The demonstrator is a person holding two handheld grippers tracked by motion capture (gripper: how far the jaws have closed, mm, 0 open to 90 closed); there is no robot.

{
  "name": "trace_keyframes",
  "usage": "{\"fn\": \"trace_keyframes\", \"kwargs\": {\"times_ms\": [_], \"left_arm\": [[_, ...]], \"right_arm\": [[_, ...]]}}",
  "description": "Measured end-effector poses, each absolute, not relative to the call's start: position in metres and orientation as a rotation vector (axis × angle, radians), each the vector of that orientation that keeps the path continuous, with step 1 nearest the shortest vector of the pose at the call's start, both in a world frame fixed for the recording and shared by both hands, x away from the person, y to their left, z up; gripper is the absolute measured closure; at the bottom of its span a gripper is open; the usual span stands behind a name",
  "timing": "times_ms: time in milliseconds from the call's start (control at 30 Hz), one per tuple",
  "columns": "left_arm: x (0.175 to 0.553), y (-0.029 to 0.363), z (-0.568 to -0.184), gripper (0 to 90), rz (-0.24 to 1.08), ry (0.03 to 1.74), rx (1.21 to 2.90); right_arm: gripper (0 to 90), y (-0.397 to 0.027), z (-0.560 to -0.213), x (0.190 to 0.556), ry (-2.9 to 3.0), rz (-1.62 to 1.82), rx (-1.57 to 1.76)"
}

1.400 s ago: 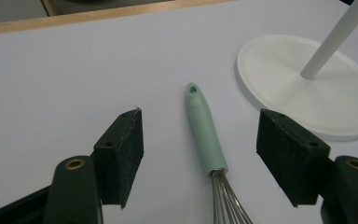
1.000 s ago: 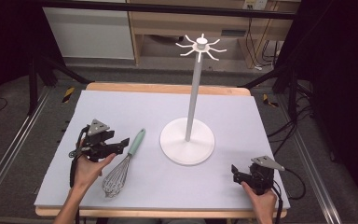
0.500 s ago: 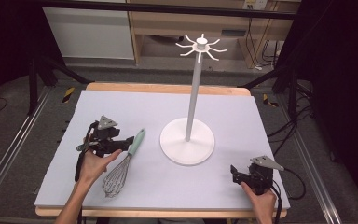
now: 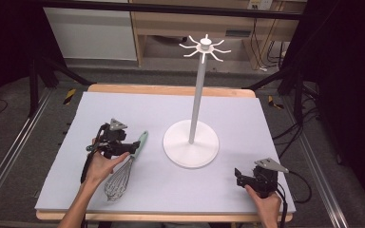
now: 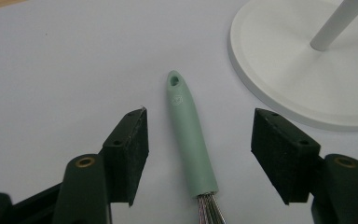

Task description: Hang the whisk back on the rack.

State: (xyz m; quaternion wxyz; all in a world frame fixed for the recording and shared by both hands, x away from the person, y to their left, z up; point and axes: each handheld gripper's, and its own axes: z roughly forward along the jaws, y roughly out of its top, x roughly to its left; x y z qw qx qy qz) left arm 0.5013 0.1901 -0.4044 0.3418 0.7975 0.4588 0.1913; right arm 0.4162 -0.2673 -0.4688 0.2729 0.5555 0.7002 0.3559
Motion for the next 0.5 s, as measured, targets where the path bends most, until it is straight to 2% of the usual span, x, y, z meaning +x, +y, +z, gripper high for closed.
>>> {"fn": "trace_keyframes", "kwargs": {"times_ms": [500], "left_arm": [[0.503,0.186,-0.419,42.8,0.441,1.218,2.167]], "right_arm": [[9.3,-0.266,-0.468,0.417,1.888,0.955,1.495]]}}
